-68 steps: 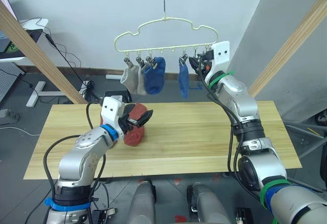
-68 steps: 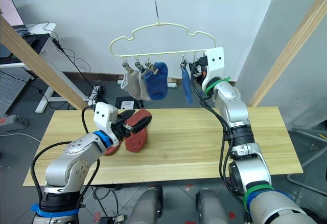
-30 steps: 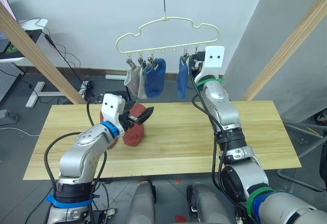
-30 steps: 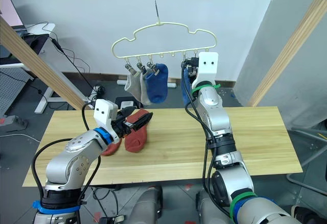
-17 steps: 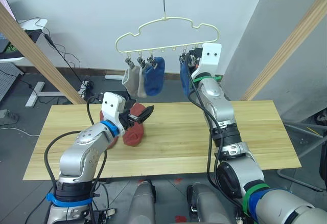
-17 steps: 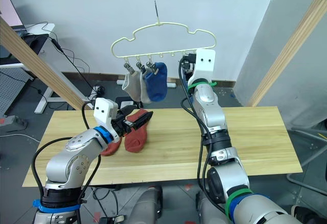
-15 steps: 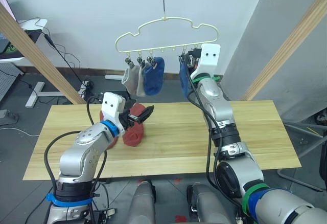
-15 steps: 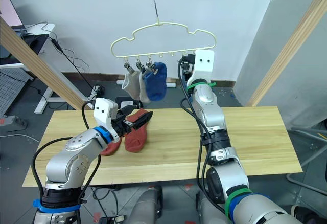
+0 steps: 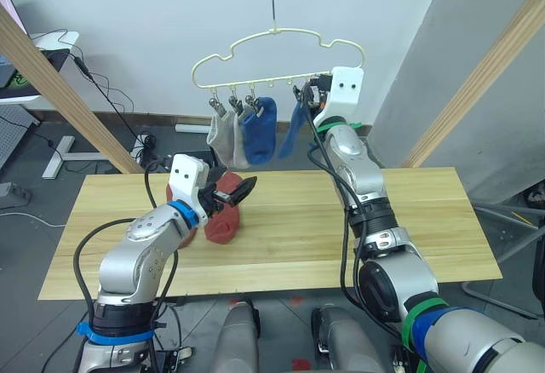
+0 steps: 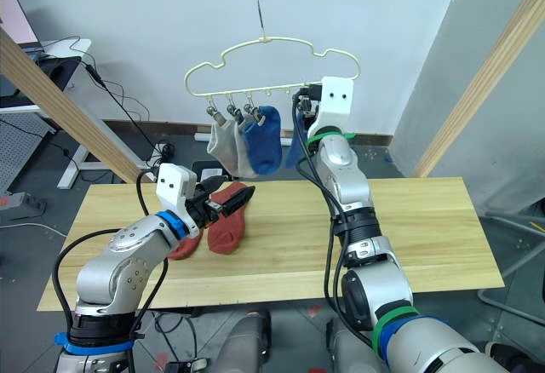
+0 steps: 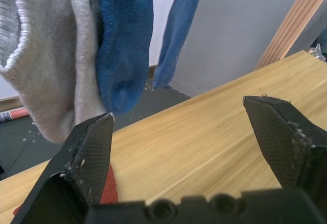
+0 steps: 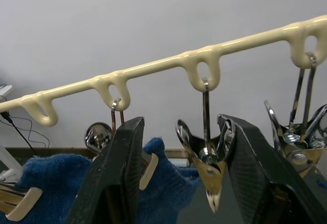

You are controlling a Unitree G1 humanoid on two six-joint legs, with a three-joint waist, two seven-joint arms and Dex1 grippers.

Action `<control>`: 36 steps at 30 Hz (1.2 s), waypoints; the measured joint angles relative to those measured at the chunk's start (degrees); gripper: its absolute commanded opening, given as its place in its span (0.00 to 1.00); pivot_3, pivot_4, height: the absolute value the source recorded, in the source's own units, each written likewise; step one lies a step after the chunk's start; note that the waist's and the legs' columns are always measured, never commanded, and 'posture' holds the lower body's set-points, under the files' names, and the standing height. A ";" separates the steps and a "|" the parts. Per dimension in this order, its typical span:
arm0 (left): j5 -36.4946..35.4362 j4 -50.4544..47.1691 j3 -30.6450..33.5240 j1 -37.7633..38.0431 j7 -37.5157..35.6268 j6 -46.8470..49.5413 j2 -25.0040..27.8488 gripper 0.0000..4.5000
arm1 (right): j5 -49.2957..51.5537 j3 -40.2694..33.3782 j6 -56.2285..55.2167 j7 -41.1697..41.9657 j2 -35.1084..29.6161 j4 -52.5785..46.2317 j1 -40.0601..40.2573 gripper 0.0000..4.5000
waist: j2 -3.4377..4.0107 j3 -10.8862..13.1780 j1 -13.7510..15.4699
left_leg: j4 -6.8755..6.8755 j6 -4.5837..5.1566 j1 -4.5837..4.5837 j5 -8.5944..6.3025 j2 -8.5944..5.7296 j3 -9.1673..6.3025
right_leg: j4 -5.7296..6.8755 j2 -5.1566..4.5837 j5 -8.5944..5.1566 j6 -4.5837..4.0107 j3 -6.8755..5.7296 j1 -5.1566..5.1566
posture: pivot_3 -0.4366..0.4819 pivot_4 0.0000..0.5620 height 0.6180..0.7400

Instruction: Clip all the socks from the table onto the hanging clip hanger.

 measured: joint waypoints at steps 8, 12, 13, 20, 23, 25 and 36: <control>-0.07 -0.06 0.00 0.00 0.00 0.07 0.00 1.00 | 0.49 -0.04 -0.59 0.10 0.17 0.20 -0.48 0.52 | 0.00 0.00 0.00 | 0.00 0.00 0.00 0.00 0.00 -0.01 | 0.00 0.00 0.00 0.00 0.00 0.00 | 0.57 0.42 1.00; -0.09 -0.12 0.00 0.00 0.00 0.10 0.00 1.00 | 1.22 -0.05 -1.06 0.30 0.22 0.22 -0.48 0.52 | 0.00 0.00 0.00 | 0.00 0.00 0.00 0.00 0.00 0.00 | 0.00 0.00 0.00 0.00 0.00 0.00 | 0.57 0.42 1.00; -0.09 -0.13 0.00 0.00 0.00 0.11 0.00 1.00 | 1.32 -0.05 -1.08 0.38 0.22 0.24 -0.48 0.52 | 0.00 0.00 0.00 | 0.00 0.00 0.00 0.00 0.00 0.00 | 0.00 0.00 0.00 0.00 0.00 0.00 | 0.57 0.42 1.00; -0.12 -0.17 0.00 0.01 0.00 0.16 -0.01 1.00 | 2.15 -0.05 -1.09 0.95 0.24 0.27 -0.48 0.52 | 0.00 0.00 0.00 | 0.00 0.00 0.00 0.00 0.00 0.00 | 0.00 0.00 0.00 0.00 0.00 0.00 | 0.57 0.42 1.00; -0.13 -0.17 0.00 0.01 0.00 0.17 -0.01 1.00 | 2.42 -0.06 -1.09 1.27 0.25 0.33 -0.48 0.52 | 0.00 0.00 0.00 | 0.00 0.00 0.00 0.00 0.00 0.00 | 0.00 0.00 0.00 0.00 0.00 0.00 | 0.57 0.42 1.00; -0.13 -0.17 0.00 0.02 0.00 0.17 -0.01 1.00 | 2.66 -0.06 -1.09 1.53 0.27 0.48 -0.48 0.52 | 0.00 0.00 0.00 | 0.00 0.00 0.00 0.00 0.00 -0.01 | 0.00 0.00 0.00 0.00 0.00 0.00 | 0.57 0.42 1.00; -0.16 -0.24 0.01 0.35 0.02 0.20 -0.05 1.00 | 4.45 -0.06 -1.09 2.48 0.30 0.82 -0.50 0.52 | 0.00 0.00 0.01 | 0.00 0.00 0.00 0.00 0.00 -0.01 | 0.01 0.00 0.00 0.00 0.00 0.00 | 0.58 0.43 1.00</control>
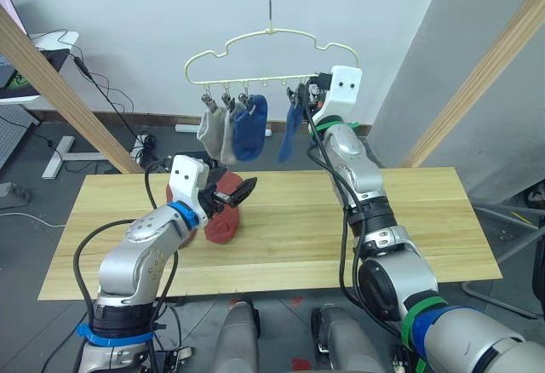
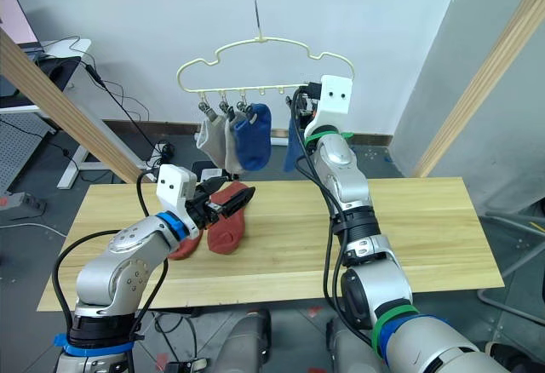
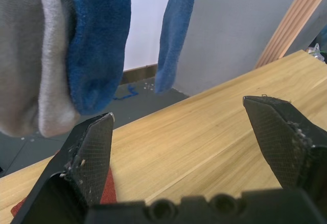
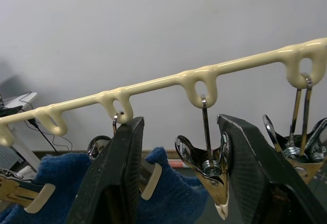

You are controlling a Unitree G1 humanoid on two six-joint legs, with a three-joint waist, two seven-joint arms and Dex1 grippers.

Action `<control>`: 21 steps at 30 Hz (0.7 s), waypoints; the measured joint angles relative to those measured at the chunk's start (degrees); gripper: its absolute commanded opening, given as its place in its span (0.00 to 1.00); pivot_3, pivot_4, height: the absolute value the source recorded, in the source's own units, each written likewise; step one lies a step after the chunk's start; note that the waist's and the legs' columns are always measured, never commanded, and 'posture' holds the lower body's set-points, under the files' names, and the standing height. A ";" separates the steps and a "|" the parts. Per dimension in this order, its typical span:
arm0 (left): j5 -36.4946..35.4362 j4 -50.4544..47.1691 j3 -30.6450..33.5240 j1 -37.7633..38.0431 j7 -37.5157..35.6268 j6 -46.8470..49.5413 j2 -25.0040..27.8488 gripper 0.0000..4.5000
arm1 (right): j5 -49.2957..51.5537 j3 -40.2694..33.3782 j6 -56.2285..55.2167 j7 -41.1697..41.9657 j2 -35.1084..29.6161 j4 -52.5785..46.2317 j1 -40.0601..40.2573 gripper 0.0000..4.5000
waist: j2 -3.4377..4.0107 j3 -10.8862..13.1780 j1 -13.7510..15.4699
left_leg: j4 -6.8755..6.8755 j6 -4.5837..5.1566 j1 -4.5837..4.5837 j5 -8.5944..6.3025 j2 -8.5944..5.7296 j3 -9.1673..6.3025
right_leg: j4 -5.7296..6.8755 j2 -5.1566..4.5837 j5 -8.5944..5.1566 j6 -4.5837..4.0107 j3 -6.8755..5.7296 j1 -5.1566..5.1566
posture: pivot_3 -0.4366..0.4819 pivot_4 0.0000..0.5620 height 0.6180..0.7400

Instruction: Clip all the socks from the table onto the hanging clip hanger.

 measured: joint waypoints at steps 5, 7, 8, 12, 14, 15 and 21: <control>-0.01 0.00 0.01 0.02 0.00 0.03 -0.01 1.00 | 0.08 0.00 0.00 0.04 0.02 0.20 -0.07 0.32 | 0.00 0.00 0.00 | 0.00 0.00 0.00 0.00 0.00 0.00 | 0.00 0.00 0.00 0.00 0.00 0.00 | 0.58 0.43 1.00; -0.02 0.00 0.02 0.02 0.01 0.03 -0.01 1.00 | 0.08 0.00 0.00 0.03 0.03 0.49 -0.31 0.17 | 0.00 0.00 0.00 | 0.00 0.00 0.00 0.00 0.00 0.00 | 0.00 0.00 0.00 0.00 0.00 0.00 | 0.58 0.43 1.00; -0.02 0.00 0.02 0.02 0.01 0.03 -0.02 1.00 | 0.08 0.00 0.00 0.02 0.04 0.50 -0.41 0.13 | 0.00 0.00 0.01 | 0.00 0.00 0.00 0.00 0.00 0.00 | 0.00 0.00 0.00 0.00 0.00 0.00 | 0.58 0.43 1.00; -0.03 -0.08 0.03 0.05 0.07 0.06 -0.15 1.00 | 0.04 -0.03 0.00 -0.03 0.04 0.62 -0.72 0.00 | 0.00 0.00 0.00 | 0.00 0.00 0.00 0.00 0.00 0.00 | 0.00 0.00 0.00 0.00 0.00 0.00 | 0.58 0.43 1.00; -0.03 -0.16 0.03 0.07 0.11 0.08 -0.18 1.00 | 0.04 -0.04 0.00 -0.03 0.04 0.81 -0.74 0.00 | 0.00 0.00 0.00 | 0.00 0.00 0.00 0.00 0.00 0.00 | 0.00 0.00 0.00 0.00 0.00 0.00 | 0.57 0.43 1.00; -0.03 -0.18 0.03 0.07 0.13 0.08 -0.21 1.00 | 0.04 -0.04 0.00 -0.03 0.03 0.87 -0.74 0.00 | 0.00 0.00 0.00 | 0.00 0.00 0.00 0.00 0.00 0.00 | 0.00 0.00 0.00 0.00 0.00 0.00 | 0.57 0.43 1.00; 0.27 -0.15 -0.04 0.06 0.35 0.03 -0.48 1.00 | 0.04 -0.46 0.06 0.41 -0.57 0.89 -0.74 0.00 | 0.00 0.00 0.00 | 0.00 0.00 0.00 0.00 0.00 0.00 | 0.00 0.00 0.00 0.00 0.00 0.00 | 0.57 0.44 1.00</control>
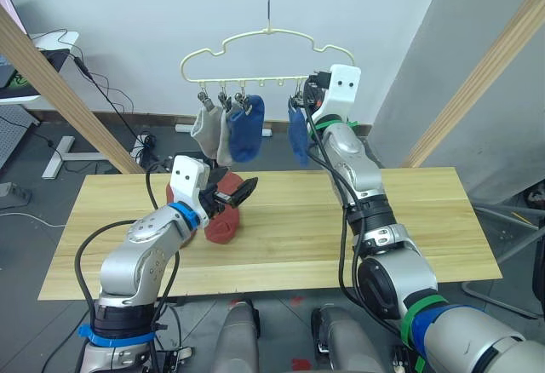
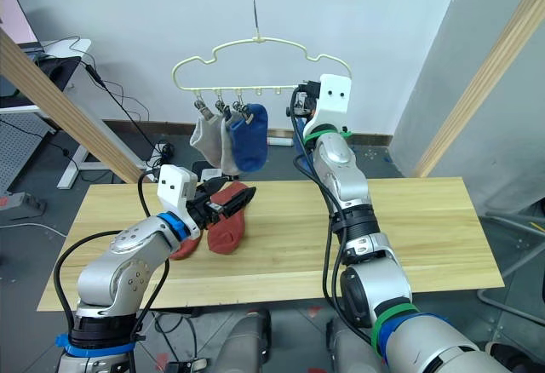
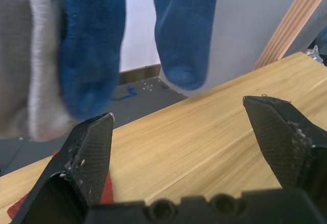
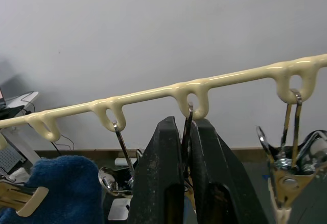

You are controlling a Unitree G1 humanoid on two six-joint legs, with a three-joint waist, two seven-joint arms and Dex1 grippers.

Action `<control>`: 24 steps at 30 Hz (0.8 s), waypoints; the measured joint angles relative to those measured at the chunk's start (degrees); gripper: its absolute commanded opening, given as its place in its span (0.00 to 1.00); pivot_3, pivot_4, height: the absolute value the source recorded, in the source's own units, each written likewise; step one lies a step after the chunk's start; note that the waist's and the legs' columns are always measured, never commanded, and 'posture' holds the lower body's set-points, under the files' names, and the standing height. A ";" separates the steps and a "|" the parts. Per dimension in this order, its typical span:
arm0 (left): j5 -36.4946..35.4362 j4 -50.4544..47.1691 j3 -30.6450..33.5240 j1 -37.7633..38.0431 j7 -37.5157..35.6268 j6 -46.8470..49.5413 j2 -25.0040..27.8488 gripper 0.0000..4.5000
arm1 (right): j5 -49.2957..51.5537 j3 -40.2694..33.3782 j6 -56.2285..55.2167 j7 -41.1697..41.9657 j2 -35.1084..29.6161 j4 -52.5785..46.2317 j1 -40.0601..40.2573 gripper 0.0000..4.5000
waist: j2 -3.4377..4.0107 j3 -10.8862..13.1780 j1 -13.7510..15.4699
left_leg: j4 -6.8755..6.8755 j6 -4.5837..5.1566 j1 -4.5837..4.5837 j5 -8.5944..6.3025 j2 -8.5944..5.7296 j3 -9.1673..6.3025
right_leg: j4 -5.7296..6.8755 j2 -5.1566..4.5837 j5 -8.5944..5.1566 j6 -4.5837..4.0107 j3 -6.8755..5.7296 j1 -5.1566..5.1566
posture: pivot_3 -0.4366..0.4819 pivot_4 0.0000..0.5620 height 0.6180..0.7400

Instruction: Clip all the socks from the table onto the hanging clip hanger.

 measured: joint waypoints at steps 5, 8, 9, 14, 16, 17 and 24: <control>5.60 5.24 -1.03 -0.57 1.53 -3.09 0.55 1.00 | -0.73 1.86 1.85 6.09 -5.56 -0.57 1.31 0.00 | 0.00 0.00 0.14 | 0.00 0.00 0.00 0.00 -0.02 0.00 | -0.01 0.00 0.00 0.00 0.00 0.01 | 0.56 0.45 1.00; 10.07 11.55 -2.88 -1.47 2.02 -6.28 0.96 1.00 | -2.31 3.90 2.63 10.18 -9.00 -1.85 2.18 0.00 | 0.00 0.00 0.16 | 0.01 0.01 0.01 0.00 -0.03 0.03 | -0.01 0.00 0.00 0.00 0.02 0.01 | 0.55 0.46 1.00; 11.47 13.89 -3.70 -2.38 2.10 -7.61 0.86 1.00 | -2.65 4.49 2.89 11.19 -9.99 -2.32 2.42 0.00 | 0.00 0.00 0.20 | 0.01 0.01 0.01 0.00 -0.03 0.02 | 0.00 -0.01 0.00 0.00 0.01 0.01 | 0.53 0.47 1.00; 16.64 25.06 -5.88 -7.07 3.13 -13.23 -1.17 1.00 | -3.93 6.36 4.81 14.37 -12.67 -5.82 4.16 0.00 | 0.00 0.00 0.09 | 0.02 0.01 0.00 0.00 -0.04 0.06 | -0.01 -0.01 0.00 0.01 0.03 0.01 | 0.50 0.47 1.00; 18.62 29.61 -6.76 -8.65 3.62 -15.08 -1.76 1.00 | -4.12 6.41 5.89 14.63 -12.98 -7.34 4.44 0.00 | 0.00 0.00 0.01 | 0.02 0.01 0.00 0.00 -0.03 0.04 | -0.01 0.00 0.00 0.01 0.01 0.01 | 0.49 0.47 1.00; 19.43 31.77 -6.98 -9.26 3.68 -16.00 -2.15 1.00 | -4.16 6.40 6.58 14.64 -13.07 -8.22 4.66 0.00 | 0.00 0.00 -0.02 | 0.01 0.01 0.00 0.00 -0.02 0.04 | 0.00 0.00 0.00 0.01 0.01 0.01 | 0.48 0.47 1.00; 23.91 43.14 -8.78 -12.58 4.04 -18.08 -3.42 0.96 | -4.08 6.92 11.12 14.62 -12.64 -13.67 6.82 0.00 | 0.00 0.00 -0.07 | 0.04 0.01 0.00 0.00 -0.03 0.03 | 0.01 0.00 0.01 0.02 0.00 0.01 | 0.47 0.46 1.00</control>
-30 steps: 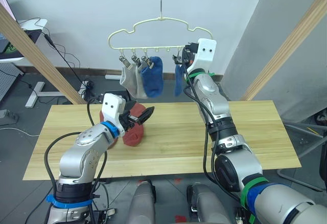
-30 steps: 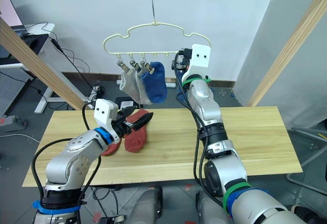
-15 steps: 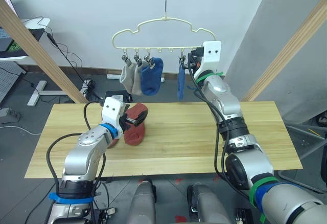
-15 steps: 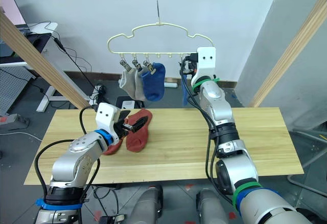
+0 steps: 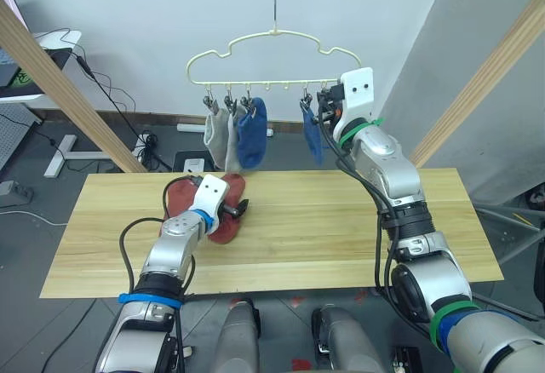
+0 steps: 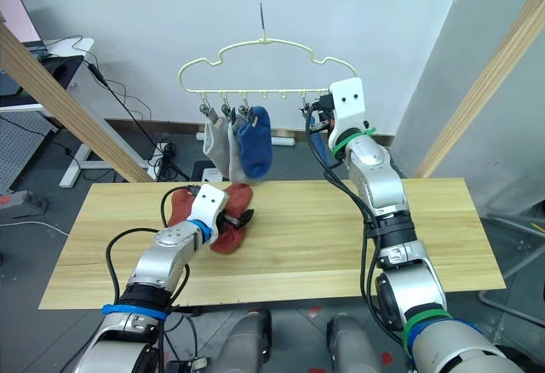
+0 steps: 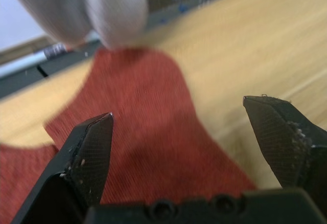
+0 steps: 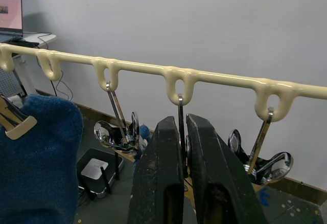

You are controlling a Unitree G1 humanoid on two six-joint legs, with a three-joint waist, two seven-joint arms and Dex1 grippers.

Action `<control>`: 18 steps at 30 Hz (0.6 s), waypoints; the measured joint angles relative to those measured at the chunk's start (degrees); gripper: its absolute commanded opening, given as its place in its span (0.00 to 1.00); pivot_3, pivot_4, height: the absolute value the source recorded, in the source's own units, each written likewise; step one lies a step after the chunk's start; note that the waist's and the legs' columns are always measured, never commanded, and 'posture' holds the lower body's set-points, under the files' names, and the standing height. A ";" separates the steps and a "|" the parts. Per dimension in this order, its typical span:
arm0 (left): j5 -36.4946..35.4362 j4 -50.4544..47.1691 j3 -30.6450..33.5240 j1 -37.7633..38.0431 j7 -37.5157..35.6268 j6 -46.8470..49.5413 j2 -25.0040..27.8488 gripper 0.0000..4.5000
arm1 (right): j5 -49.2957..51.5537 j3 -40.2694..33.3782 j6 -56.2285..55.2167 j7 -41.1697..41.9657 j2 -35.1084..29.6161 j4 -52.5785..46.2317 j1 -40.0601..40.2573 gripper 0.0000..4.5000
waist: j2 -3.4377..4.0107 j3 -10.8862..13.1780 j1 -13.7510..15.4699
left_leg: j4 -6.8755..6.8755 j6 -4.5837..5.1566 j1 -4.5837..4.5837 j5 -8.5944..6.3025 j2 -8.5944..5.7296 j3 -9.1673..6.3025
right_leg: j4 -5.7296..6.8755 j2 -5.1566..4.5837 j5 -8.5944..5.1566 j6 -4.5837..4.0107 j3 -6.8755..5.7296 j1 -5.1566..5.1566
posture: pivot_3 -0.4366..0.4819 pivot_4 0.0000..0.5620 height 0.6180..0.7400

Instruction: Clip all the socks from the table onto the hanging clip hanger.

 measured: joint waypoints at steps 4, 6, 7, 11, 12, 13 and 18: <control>1.18 2.21 -0.26 -1.71 -0.70 0.01 0.16 0.75 | 0.06 0.04 1.71 -0.03 0.03 -2.23 1.00 0.00 | 0.01 0.00 0.01 | 0.02 0.00 0.03 0.00 -0.01 0.00 | 0.02 -0.01 0.01 0.02 0.00 0.04 | 0.47 0.45 1.00; 1.32 2.42 -0.25 -1.72 -1.13 -0.04 0.23 0.63 | 0.08 0.01 2.45 -0.03 -0.01 -2.88 1.14 0.00 | 0.01 0.00 0.00 | 0.02 0.00 0.03 0.00 -0.01 0.00 | 0.02 -0.01 0.01 0.02 0.00 0.04 | 0.47 0.45 1.00; 1.46 2.43 -0.30 -1.65 -1.62 -0.21 0.32 0.57 | 0.11 0.01 2.70 -0.03 -0.04 -3.16 1.16 0.00 | 0.01 -0.01 0.00 | 0.02 0.00 0.03 0.00 -0.01 0.00 | 0.02 -0.01 0.01 0.02 -0.01 0.04 | 0.47 0.45 1.00; 1.67 1.70 -0.33 -0.76 -3.43 -1.02 0.49 0.32 | 0.24 -0.07 3.60 0.00 -0.19 -4.25 1.57 0.00 | 0.01 -0.02 0.00 | 0.01 0.00 0.03 0.00 -0.01 0.00 | 0.01 -0.01 0.01 0.02 0.00 0.04 | 0.47 0.44 1.00; 1.66 1.19 -0.35 -0.24 -3.88 -1.10 0.47 0.26 | 0.33 -0.08 3.79 0.02 -0.20 -4.45 1.62 0.00 | 0.00 -0.02 0.00 | 0.01 0.00 0.03 0.00 -0.01 0.00 | 0.01 -0.01 0.01 0.02 0.00 0.04 | 0.47 0.44 1.00; 1.66 0.48 -0.39 0.31 -4.47 -1.20 0.47 0.20 | 0.45 -0.08 3.98 0.07 -0.22 -4.67 1.76 0.00 | 0.00 -0.02 0.00 | 0.01 0.00 0.03 0.00 0.00 0.00 | 0.01 -0.01 0.01 0.02 0.00 0.04 | 0.48 0.42 1.00; 1.51 -3.38 -1.09 3.42 -7.14 -1.77 0.37 0.00 | 1.78 -0.20 5.67 1.74 -1.15 -6.04 2.13 0.00 | 0.00 -0.02 0.03 | 0.02 0.00 0.02 0.00 -0.01 0.00 | 0.01 -0.02 0.01 0.02 -0.01 0.04 | 0.47 0.41 1.00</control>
